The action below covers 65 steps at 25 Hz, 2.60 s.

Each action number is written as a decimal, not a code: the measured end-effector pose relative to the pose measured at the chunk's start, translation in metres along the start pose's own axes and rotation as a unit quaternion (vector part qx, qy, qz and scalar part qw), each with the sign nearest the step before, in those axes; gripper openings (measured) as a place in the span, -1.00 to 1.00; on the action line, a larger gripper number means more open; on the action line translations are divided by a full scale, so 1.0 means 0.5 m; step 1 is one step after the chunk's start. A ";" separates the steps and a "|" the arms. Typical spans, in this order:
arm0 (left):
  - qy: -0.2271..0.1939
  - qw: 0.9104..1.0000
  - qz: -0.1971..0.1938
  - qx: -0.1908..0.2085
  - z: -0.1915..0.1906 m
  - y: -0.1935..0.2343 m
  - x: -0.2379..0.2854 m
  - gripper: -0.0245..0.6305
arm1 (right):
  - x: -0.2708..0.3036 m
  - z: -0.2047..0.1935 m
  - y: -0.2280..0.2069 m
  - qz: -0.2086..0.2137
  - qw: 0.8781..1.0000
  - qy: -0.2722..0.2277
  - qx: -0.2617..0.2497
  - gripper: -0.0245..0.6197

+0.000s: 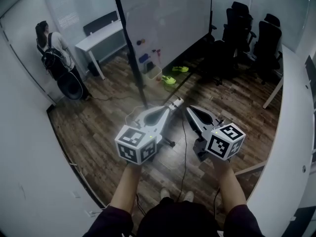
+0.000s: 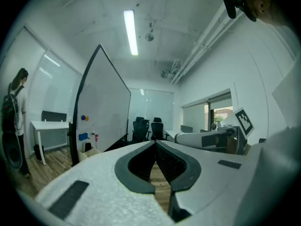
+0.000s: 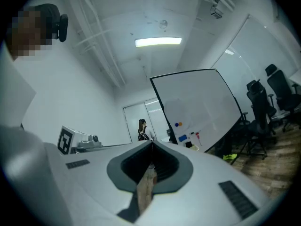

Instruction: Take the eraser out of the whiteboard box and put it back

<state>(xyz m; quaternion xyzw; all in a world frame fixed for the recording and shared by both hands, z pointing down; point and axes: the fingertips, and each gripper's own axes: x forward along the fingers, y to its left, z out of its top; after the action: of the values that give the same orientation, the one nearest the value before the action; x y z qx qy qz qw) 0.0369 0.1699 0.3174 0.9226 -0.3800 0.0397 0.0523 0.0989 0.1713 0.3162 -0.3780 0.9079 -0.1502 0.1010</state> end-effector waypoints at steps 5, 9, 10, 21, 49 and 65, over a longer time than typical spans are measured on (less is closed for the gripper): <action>0.001 1.000 0.004 0.003 -0.014 0.035 -0.020 -0.91 | 0.027 -0.010 0.010 -0.002 1.000 -0.005 0.005 -0.91; 0.008 1.000 0.003 0.000 -0.033 0.074 -0.038 -0.91 | 0.058 -0.033 0.017 -0.010 1.000 -0.006 0.014 -0.91; 0.008 1.000 0.001 -0.003 -0.037 0.084 -0.042 -0.91 | 0.067 -0.038 0.020 -0.012 1.000 -0.006 0.016 -0.91; 0.014 0.999 -0.018 -0.024 -0.066 0.164 -0.061 -0.91 | 0.127 -0.071 0.037 -0.035 0.999 0.000 0.011 -0.91; 0.036 0.999 0.012 -0.028 -0.078 0.379 0.168 -0.91 | 0.366 -0.052 -0.198 0.008 0.999 0.012 0.035 -0.91; 0.042 0.997 0.053 -0.036 -0.099 0.493 0.333 -0.91 | 0.492 -0.060 -0.374 0.048 0.997 0.033 0.049 -0.91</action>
<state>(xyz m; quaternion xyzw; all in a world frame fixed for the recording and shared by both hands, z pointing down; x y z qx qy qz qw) -0.0210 -0.1139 0.4015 0.8960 -0.4274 0.0674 0.0995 0.0419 -0.1241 0.3926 -0.3231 0.9195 -0.2021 0.0967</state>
